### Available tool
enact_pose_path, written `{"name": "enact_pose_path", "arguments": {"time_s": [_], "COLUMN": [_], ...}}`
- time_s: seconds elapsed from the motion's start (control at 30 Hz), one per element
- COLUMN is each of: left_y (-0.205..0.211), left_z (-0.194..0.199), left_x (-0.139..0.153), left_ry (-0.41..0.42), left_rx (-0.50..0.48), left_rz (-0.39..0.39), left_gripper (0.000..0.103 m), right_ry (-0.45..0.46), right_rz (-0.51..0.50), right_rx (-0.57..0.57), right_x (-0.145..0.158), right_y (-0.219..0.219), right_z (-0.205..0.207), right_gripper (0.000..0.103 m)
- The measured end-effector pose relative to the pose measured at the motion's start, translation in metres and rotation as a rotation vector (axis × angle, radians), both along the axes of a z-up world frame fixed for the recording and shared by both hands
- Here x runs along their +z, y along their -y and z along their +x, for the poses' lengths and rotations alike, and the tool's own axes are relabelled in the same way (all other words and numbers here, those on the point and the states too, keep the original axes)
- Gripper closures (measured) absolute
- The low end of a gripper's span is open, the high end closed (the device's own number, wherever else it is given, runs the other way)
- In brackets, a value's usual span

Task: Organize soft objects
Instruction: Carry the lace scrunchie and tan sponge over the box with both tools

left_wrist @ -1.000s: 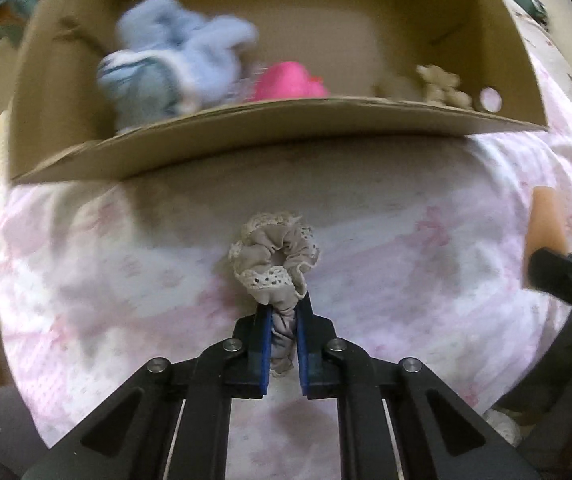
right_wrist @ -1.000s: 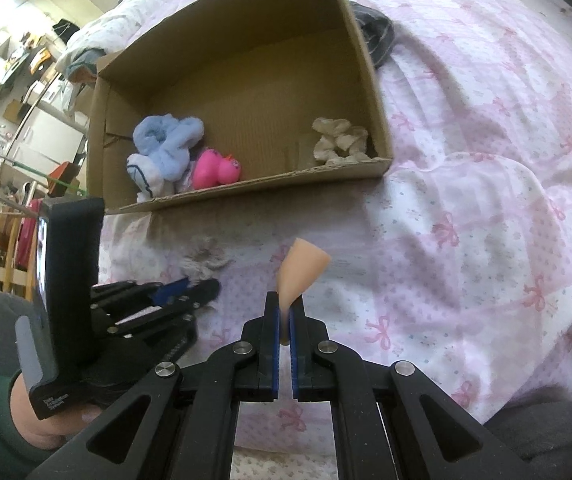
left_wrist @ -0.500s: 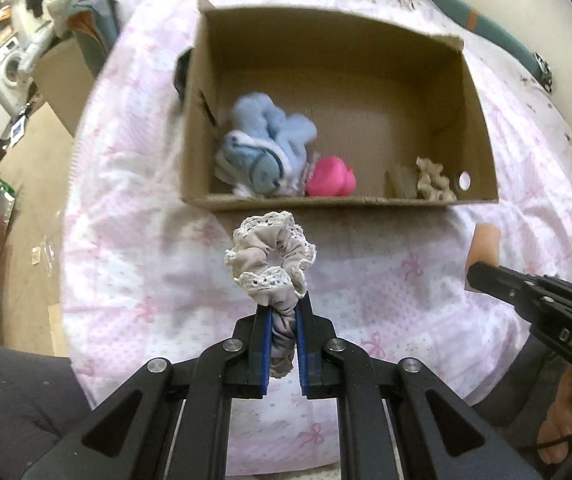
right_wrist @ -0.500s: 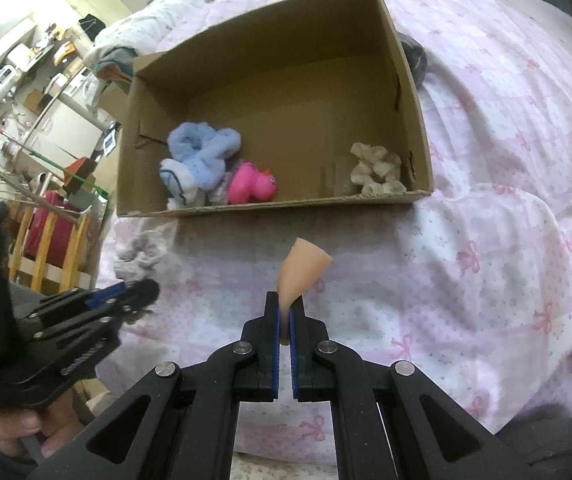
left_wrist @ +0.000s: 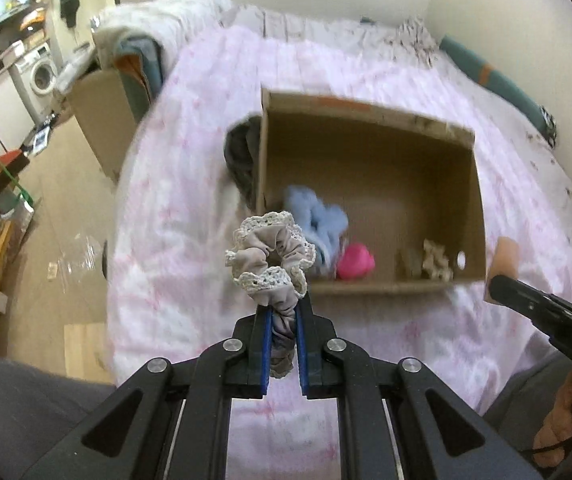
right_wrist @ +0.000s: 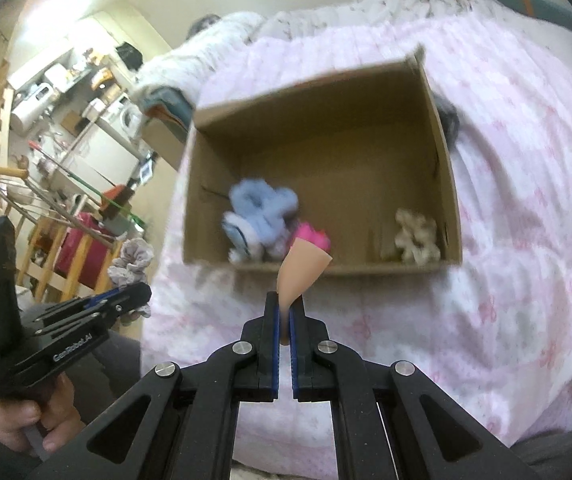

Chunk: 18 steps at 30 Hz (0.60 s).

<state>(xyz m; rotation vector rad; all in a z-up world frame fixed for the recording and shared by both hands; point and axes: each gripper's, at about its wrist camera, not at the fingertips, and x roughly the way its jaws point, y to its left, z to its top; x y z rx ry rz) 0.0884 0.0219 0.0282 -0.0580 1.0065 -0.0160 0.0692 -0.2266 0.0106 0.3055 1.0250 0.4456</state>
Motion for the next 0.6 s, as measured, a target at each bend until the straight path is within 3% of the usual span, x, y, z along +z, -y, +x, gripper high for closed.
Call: {"name": "enact_pose_path", "arguments": {"time_s": [0.33,0.6], "left_y": [-0.002,0.012], "left_z": [0.032,0.059], "left_x": [0.029,0.007], "left_ry": [0.116,0.104], "left_rx": [-0.034,-0.070], "left_rz": [0.021,0.016], "left_gripper": [0.093,0.093], "right_ry": [0.186,0.174], "right_rz": [0.068,0.054], "right_rx": [0.017,-0.020], "right_x": [0.057,0.039], "right_y": [0.011,0.020], "right_z": [0.020,0.043], "right_gripper": [0.097,0.097]}}
